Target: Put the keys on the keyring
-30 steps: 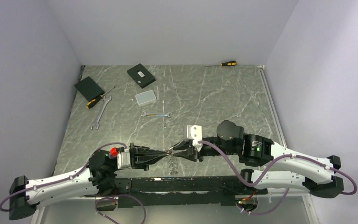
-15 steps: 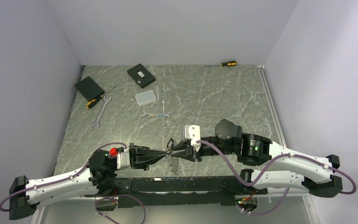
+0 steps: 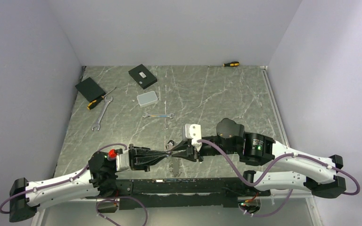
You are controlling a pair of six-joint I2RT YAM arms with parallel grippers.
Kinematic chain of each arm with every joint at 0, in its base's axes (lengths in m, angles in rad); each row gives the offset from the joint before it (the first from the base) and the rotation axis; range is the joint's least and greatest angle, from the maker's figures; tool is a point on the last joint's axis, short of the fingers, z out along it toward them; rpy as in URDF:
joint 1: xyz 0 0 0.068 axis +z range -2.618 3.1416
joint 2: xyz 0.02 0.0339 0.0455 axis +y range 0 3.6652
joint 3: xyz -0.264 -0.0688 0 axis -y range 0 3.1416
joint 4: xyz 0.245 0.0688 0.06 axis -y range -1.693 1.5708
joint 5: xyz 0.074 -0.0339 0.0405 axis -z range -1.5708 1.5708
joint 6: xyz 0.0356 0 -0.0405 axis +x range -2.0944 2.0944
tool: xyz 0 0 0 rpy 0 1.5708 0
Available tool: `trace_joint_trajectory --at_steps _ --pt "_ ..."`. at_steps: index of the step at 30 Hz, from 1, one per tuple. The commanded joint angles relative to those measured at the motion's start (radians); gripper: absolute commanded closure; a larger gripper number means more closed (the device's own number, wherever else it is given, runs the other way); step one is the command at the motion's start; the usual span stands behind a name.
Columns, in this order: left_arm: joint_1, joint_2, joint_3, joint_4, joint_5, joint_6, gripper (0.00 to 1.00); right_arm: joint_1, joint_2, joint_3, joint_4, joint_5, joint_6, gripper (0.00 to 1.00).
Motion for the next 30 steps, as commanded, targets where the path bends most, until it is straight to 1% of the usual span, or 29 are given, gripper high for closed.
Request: trace_joint_trajectory --at_steps 1,6,11,16,24,30 --pt "-0.002 -0.011 -0.004 0.03 -0.015 0.01 1.0 0.012 0.009 0.06 0.047 -0.016 -0.011 0.73" --pt "-0.002 -0.007 -0.007 0.035 -0.018 0.009 1.0 0.021 0.017 0.076 0.039 -0.012 -0.015 0.73" --pt "-0.002 -0.007 -0.013 0.045 -0.02 0.009 1.0 0.024 0.019 0.09 0.018 0.002 -0.021 0.7" --pt "-0.002 -0.013 -0.014 0.041 -0.023 0.012 1.0 0.025 0.013 0.097 0.0 0.011 -0.023 0.69" --pt "-0.002 -0.014 -0.014 0.037 -0.037 0.02 1.0 0.024 -0.001 0.096 -0.029 -0.03 0.005 0.63" --pt "-0.002 0.001 -0.017 0.065 -0.039 0.017 1.0 0.024 -0.001 0.081 -0.009 -0.019 0.013 0.65"
